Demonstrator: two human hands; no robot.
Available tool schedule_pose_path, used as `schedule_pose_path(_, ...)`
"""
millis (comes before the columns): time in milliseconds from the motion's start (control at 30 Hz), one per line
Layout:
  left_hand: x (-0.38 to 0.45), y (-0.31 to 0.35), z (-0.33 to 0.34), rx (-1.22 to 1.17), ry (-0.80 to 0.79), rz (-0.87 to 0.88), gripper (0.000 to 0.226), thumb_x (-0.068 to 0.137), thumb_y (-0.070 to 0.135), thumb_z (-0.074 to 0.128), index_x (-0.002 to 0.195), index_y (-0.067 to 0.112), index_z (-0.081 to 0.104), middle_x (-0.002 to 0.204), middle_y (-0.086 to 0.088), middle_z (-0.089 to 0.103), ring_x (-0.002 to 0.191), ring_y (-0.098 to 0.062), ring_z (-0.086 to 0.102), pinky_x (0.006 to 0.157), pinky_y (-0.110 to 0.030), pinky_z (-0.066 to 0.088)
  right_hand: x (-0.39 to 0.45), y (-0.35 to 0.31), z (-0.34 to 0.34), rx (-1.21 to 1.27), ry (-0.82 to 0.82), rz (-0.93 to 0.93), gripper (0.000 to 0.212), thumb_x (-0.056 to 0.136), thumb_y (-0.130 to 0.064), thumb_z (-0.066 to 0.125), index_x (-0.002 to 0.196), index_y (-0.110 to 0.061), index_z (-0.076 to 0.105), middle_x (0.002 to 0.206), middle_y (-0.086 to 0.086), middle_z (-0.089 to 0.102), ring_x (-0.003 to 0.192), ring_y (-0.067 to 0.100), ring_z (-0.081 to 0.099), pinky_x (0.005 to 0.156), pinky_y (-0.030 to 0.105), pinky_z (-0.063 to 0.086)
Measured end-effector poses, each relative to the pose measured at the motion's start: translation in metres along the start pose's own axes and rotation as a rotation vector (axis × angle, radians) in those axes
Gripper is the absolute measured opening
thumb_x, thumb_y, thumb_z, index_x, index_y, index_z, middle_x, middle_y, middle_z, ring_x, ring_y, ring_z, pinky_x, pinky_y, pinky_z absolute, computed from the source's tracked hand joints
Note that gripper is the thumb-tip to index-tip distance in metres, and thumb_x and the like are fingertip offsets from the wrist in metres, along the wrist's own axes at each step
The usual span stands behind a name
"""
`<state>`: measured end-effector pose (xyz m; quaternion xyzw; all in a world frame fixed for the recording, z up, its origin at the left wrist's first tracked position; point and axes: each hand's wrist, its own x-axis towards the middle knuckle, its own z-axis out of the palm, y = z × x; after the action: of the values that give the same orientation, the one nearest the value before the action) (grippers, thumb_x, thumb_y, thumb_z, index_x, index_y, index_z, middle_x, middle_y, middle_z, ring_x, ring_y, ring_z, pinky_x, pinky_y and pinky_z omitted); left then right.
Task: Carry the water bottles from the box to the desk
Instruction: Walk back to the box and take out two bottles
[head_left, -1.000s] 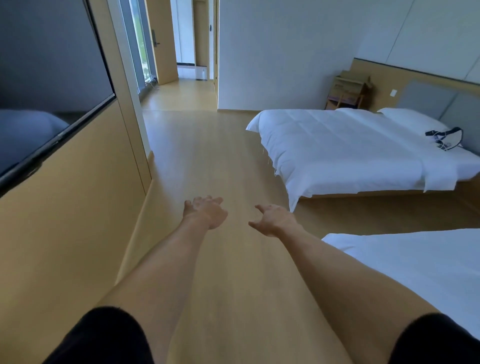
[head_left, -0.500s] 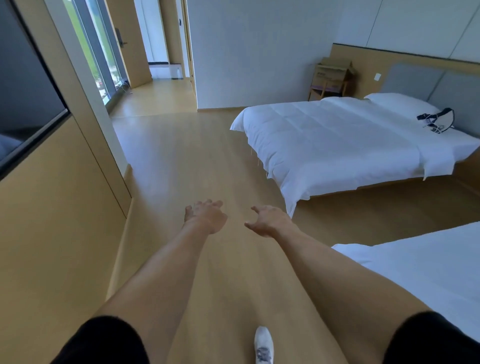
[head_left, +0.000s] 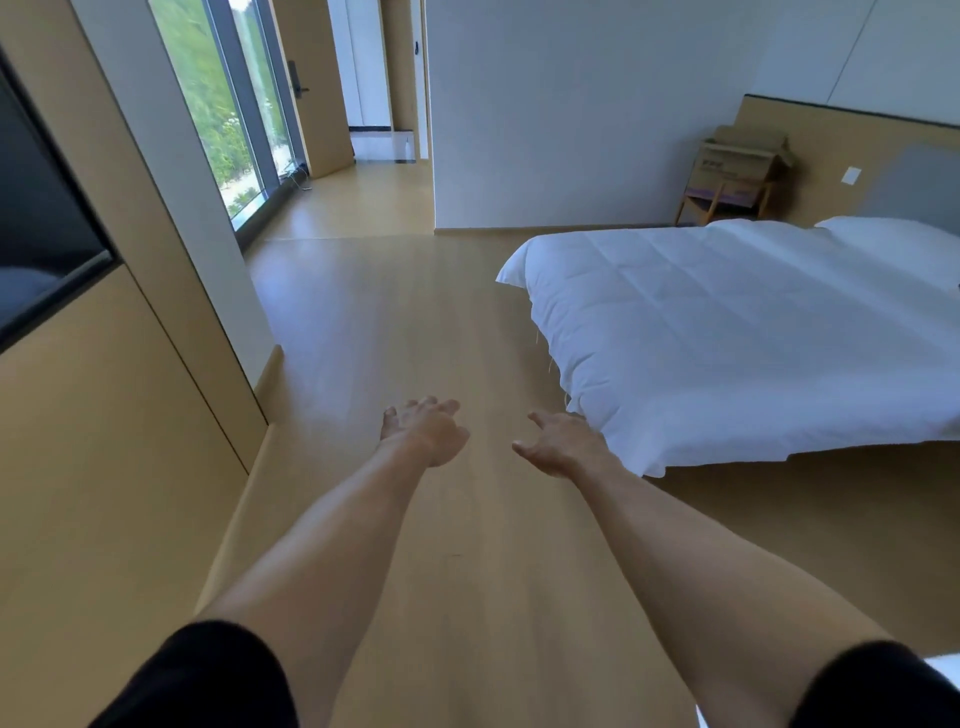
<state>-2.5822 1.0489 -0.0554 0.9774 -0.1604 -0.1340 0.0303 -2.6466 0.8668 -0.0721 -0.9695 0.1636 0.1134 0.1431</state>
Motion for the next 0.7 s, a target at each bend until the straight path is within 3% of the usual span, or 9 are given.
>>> schedule_pose_path(333,0.153,-0.017,-0.03,-0.056,0.0,-0.023,0.056,0.103,0.05,0.039,0.155,0.03,0.033,0.16,-0.004,0.034,0.147,-0.03,0.032,0.12,-0.048,0.024,0.152,-0.021,-0.026,-0.063,-0.008,-0.029,0.065,0.097,-0.059,0.045,0.154,-0.031,0.031,0.154,0.004,0.043,0.142,0.026,0.039,0.111,0.043,0.034)
schedule_pose_path(700,0.394,-0.072,-0.084,-0.073,-0.036,0.037,0.054,0.102,0.048,0.038,0.154,0.032,0.035,0.159,-0.002,0.036,0.146,-0.027,0.033,0.117,-0.046,0.024,0.377,-0.081,-0.079,-0.123,-0.026,0.052,0.067,0.098,-0.058,0.041,0.157,-0.03,0.026,0.157,0.006,0.038,0.143,0.028,0.038,0.114,0.043,0.034)
